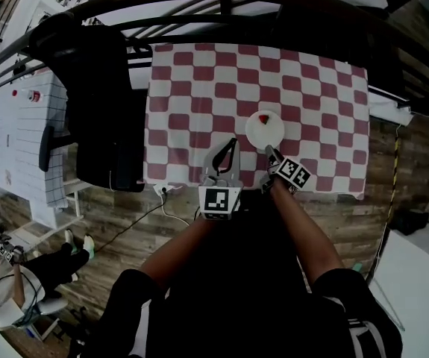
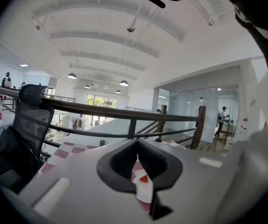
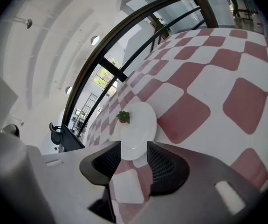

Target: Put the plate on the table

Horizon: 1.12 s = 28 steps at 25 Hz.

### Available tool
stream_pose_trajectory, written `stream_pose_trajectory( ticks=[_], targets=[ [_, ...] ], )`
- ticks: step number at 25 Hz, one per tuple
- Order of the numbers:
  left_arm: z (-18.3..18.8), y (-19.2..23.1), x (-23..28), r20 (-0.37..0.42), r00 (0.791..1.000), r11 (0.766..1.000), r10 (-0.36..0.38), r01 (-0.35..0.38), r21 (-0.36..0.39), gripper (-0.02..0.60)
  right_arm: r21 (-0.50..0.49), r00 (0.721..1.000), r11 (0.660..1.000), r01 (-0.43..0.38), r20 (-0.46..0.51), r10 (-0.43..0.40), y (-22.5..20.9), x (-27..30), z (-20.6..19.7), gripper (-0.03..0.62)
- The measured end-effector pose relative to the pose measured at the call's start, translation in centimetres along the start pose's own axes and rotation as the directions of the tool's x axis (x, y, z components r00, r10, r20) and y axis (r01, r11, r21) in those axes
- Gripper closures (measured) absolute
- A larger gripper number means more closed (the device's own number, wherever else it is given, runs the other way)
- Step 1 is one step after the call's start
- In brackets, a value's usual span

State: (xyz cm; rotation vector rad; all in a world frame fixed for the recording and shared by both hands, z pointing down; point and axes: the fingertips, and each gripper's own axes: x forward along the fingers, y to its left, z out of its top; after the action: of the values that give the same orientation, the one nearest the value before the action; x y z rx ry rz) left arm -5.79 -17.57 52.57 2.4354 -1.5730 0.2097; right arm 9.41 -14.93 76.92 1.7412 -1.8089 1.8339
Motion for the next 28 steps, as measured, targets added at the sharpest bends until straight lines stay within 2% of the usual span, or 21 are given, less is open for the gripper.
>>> stream_pose_trajectory(
  ticks=[4, 8, 11, 13, 15, 18, 20, 24, 28],
  targets=[
    [0.3, -1.3, -0.4, 0.005, 0.998, 0.998, -0.059, 0.059, 0.005, 0.572, -0.083, 0.998, 0.995, -0.059, 0.007, 0.060, 2.4, -1.8, -0.5, 0.435],
    [0.3, -2.1, -0.9, 0.015, 0.995, 0.995, -0.102, 0.102, 0.012, 0.571, -0.187, 0.990, 0.975, -0.123, 0.048, 0.134, 6.2, -4.7, -0.6, 0.465],
    [0.6, -2.3, -2.0, 0.009, 0.993, 0.992, -0.118, 0.117, 0.054, 0.571, -0.188, 0.978, 0.965, -0.181, 0.069, 0.196, 9.0, -7.3, -1.3, 0.471],
    [0.7, -2.7, -2.7, 0.010, 0.991, 0.990, -0.131, 0.130, 0.046, 0.572, -0.177, 0.969, 0.963, -0.204, 0.102, 0.224, 10.4, -9.1, -1.4, 0.480],
    [0.7, -3.4, -3.3, 0.009, 0.989, 0.989, -0.150, 0.150, 0.022, 0.571, -0.191, 0.962, 0.963, -0.189, 0.161, 0.220, 11.1, -11.0, -0.9, 0.503],
    [0.5, -4.5, -4.5, 0.013, 0.984, 0.984, -0.176, 0.176, 0.010, 0.572, -0.249, 0.945, 0.960, -0.126, 0.265, 0.192, 12.3, -14.2, 0.1, 0.589],
    [1.0, -5.1, -5.3, 0.020, 0.983, 0.983, -0.184, 0.184, 0.011, 0.572, -0.303, 0.932, 0.947, -0.110, 0.300, 0.204, 13.7, -16.1, 0.3, 0.595],
    [1.9, -7.0, -6.3, 0.057, 0.972, 0.974, -0.226, 0.225, 0.030, 0.572, -0.449, 0.906, 0.891, -0.070, 0.346, 0.246, 16.5, -19.2, 0.1, 0.595],
    [2.0, -8.9, -7.5, 0.047, 0.963, 0.963, -0.264, 0.260, 0.069, 0.572, -0.546, 0.892, 0.838, -0.027, 0.365, 0.267, 17.2, -21.5, -0.6, 0.595]
  ],
)
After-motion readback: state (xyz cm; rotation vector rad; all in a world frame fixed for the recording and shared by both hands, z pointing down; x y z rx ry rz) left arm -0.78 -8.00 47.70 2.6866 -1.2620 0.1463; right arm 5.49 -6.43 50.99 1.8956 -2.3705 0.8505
